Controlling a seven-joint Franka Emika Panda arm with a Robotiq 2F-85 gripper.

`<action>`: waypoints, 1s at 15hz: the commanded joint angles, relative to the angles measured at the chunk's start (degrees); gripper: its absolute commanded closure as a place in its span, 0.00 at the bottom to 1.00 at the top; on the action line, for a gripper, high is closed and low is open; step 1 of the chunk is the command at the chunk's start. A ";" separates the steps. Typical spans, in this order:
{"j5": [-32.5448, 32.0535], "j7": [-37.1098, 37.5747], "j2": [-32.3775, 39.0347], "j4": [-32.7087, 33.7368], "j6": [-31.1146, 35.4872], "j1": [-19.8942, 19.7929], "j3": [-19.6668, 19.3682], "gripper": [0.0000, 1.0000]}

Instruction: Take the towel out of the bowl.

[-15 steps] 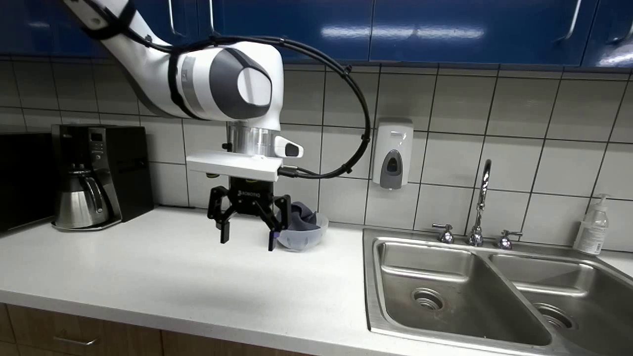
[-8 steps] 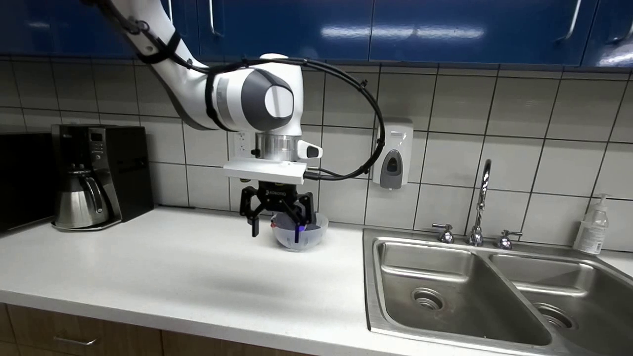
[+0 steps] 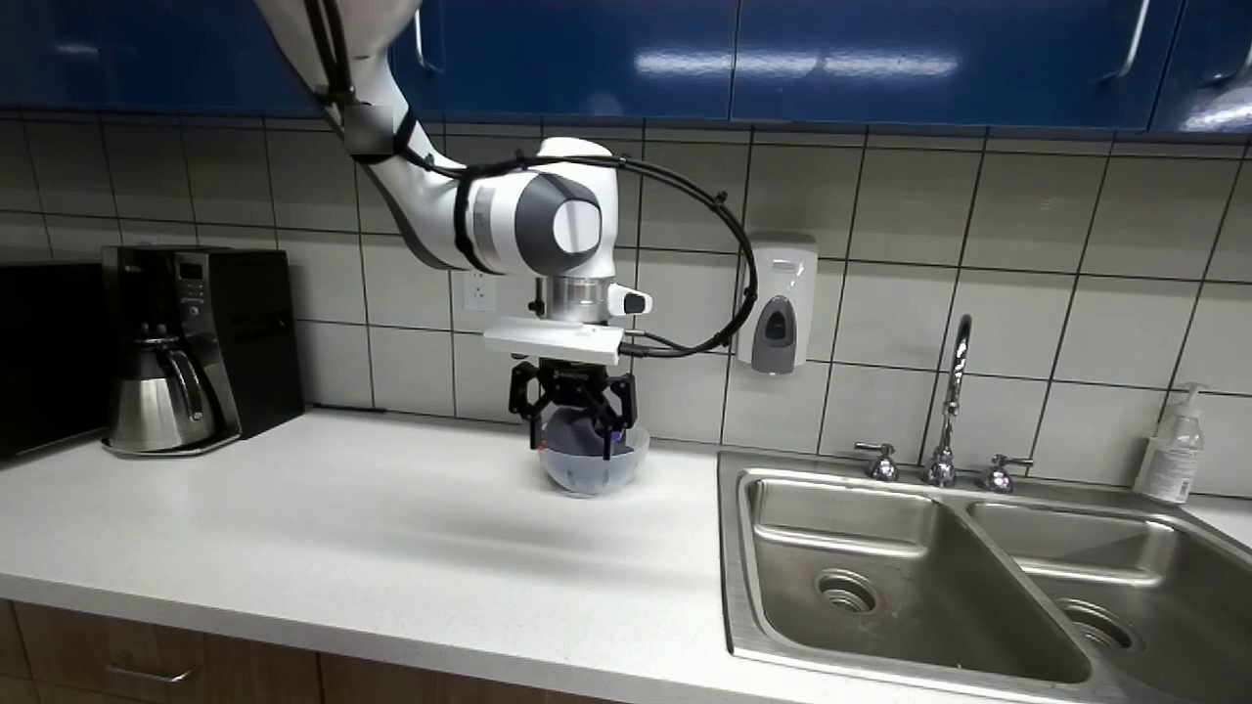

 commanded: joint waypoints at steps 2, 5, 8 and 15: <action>1.32 -0.04 6.12 8.16 -0.49 -2.49 2.66 0.00; 3.50 0.22 8.66 11.94 -0.04 -3.32 3.99 0.00; 5.37 0.78 12.01 16.10 0.92 -4.04 5.19 0.00; 7.84 2.12 21.71 27.36 2.01 -6.23 7.64 0.00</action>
